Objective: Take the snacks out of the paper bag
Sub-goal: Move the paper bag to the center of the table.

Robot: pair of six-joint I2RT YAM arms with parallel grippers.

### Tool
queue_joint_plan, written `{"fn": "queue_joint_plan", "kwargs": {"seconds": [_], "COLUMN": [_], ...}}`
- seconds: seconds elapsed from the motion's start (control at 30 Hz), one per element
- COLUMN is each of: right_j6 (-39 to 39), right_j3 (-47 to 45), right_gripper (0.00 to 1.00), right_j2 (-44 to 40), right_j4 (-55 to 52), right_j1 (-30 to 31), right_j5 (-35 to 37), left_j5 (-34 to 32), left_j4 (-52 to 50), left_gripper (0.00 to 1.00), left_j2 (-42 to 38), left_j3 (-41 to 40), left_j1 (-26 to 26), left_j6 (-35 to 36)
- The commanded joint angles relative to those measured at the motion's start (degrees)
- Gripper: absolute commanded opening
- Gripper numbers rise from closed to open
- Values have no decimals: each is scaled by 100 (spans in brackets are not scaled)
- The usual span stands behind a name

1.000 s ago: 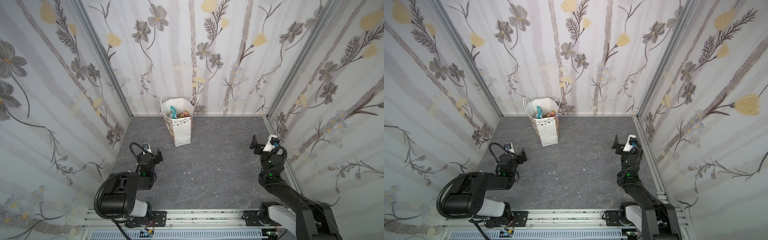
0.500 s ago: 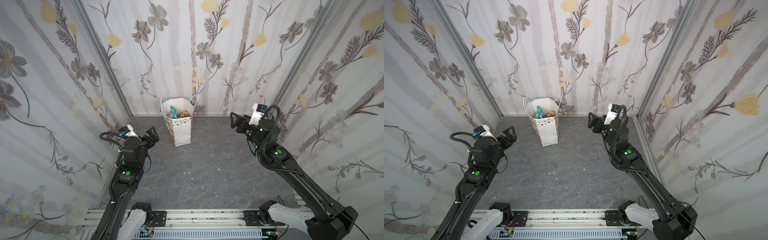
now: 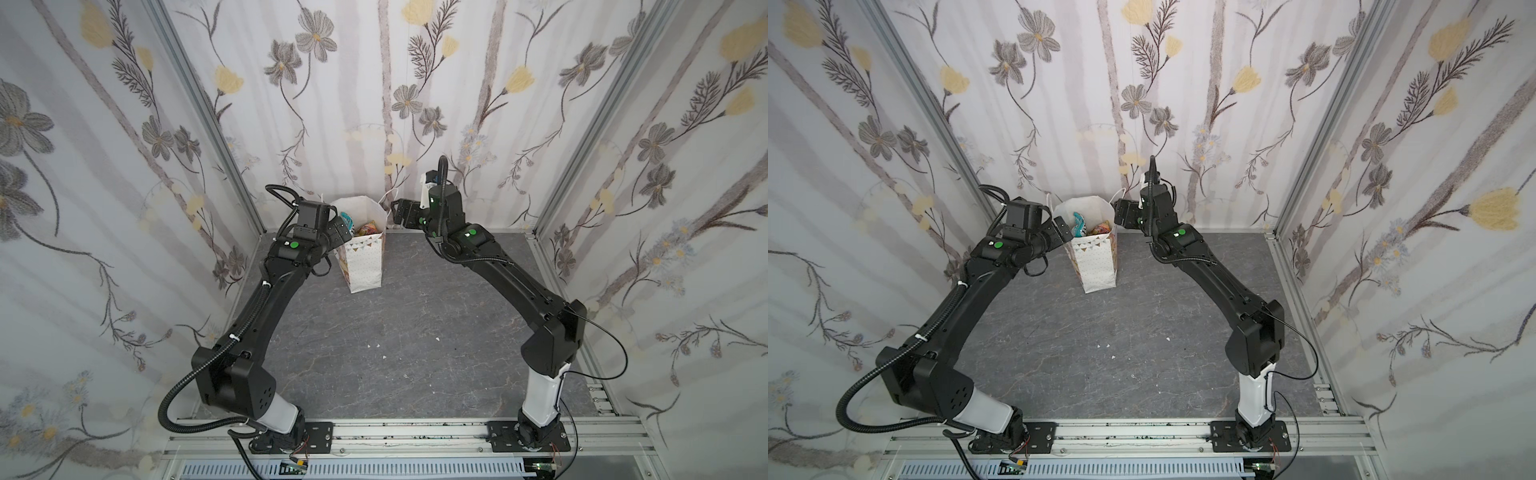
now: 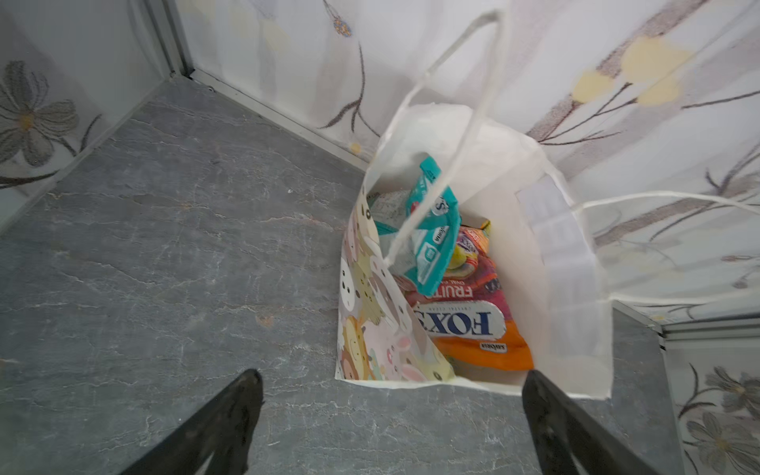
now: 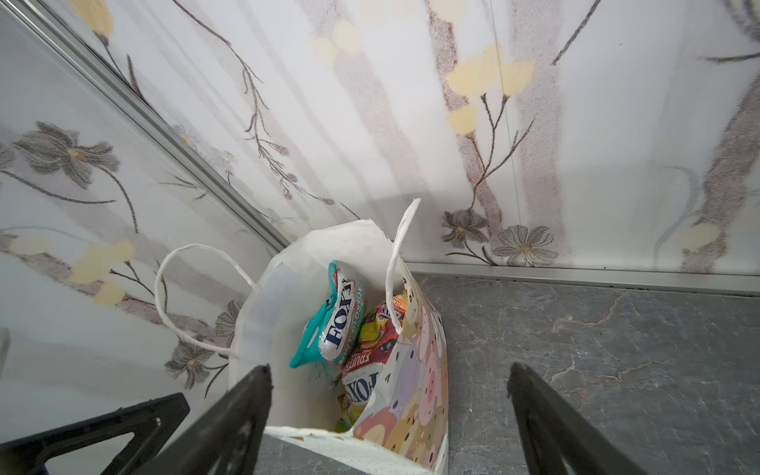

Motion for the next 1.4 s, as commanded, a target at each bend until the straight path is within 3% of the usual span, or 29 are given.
{"fn": "queue_joint_plan", "kwargs": {"seconds": [0.0, 0.1, 0.2, 0.57, 0.73, 0.8, 1.0, 1.07, 1.23, 1.37], "right_j6": [149, 244, 411, 648, 655, 646, 526, 455, 292, 269], "right_j3": [853, 1735, 1954, 1957, 1956, 1957, 1962, 1948, 1576, 335], "right_gripper": [88, 84, 75, 49, 52, 47, 12, 6, 5, 4], "right_j2": [723, 1416, 1759, 2063, 2088, 2090, 1905, 1767, 1176, 318], "right_j4": [-261, -427, -246, -213, -353, -428, -681, -838, -1026, -811], "right_j1": [-31, -48, -90, -176, -105, -104, -89, -82, -34, -39], "right_j5": [-368, -567, -735, -1559, -1592, -1485, -1202, -1087, -937, -957], "left_j5": [-59, 152, 265, 742, 907, 976, 1318, 1554, 2189, 2574], "left_j4": [-414, -791, -1073, -1101, -1162, -1170, -1015, -878, -380, 135], "left_gripper": [100, 100, 97, 60, 47, 43, 29, 25, 14, 13], "left_j2": [502, 1117, 1552, 1914, 1875, 1851, 1672, 1555, 1079, 506], "left_j3": [496, 1136, 1563, 1822, 1802, 1765, 1523, 1363, 713, -97], "left_j1": [118, 219, 243, 293, 303, 320, 317, 305, 224, 18], "left_j6": [221, 344, 461, 496, 608, 648, 766, 789, 642, 416]}}
